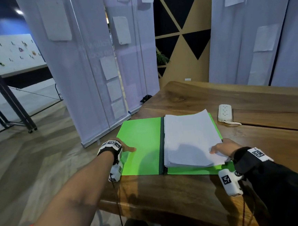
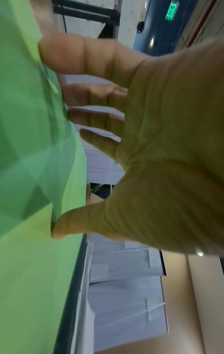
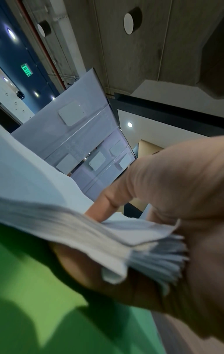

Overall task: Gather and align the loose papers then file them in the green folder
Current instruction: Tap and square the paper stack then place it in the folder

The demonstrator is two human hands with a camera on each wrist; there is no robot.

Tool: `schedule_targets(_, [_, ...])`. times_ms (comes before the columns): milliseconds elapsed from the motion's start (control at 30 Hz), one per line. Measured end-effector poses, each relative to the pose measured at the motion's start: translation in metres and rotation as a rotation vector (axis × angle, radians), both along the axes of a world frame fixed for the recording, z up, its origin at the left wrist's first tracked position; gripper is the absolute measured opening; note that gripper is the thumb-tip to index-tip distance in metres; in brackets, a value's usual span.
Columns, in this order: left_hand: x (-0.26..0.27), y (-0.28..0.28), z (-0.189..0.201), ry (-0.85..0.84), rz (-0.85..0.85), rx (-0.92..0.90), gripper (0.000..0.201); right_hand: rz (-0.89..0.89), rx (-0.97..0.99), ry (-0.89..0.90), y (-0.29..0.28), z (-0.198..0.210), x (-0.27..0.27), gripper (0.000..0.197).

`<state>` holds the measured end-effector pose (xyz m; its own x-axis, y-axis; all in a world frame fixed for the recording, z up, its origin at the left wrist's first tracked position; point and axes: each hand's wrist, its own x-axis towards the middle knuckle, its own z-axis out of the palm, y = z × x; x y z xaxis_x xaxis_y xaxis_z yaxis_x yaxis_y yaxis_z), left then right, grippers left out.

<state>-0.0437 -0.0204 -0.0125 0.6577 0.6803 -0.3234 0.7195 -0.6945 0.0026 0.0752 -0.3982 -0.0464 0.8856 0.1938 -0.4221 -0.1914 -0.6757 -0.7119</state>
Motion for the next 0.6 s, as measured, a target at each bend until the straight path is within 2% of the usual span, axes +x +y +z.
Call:
schedule_targets(100, [0.002, 0.007, -0.002, 0.019, 0.035, -0.072, 0.122, -0.008, 0.009, -0.011, 0.001, 0.0, -0.001, 0.045])
schedule_targets(200, [0.003, 0.007, 0.001, 0.008, 0.075, -0.176, 0.119, -0.006, 0.0, -0.012, 0.001, 0.001, -0.003, 0.045])
schedule_targets(333, [-0.004, 0.013, 0.005, -0.145, 0.198, -0.402, 0.099, 0.003, -0.009, -0.014, 0.0, 0.002, -0.006, 0.04])
schedule_targets(400, [-0.008, 0.016, 0.011, -0.182, 0.212, -0.437, 0.09, 0.016, -0.023, -0.019, -0.001, 0.002, -0.005, 0.042])
schedule_targets(500, [-0.009, 0.021, 0.028, -0.272, 0.239, -0.319, 0.083, 0.019, -0.032, -0.016, 0.0, 0.003, -0.005, 0.043])
schedule_targets(600, [-0.005, 0.026, 0.056, -0.241, 0.124, -0.185, 0.083, 0.014, -0.029, -0.02, 0.001, 0.008, -0.011, 0.037])
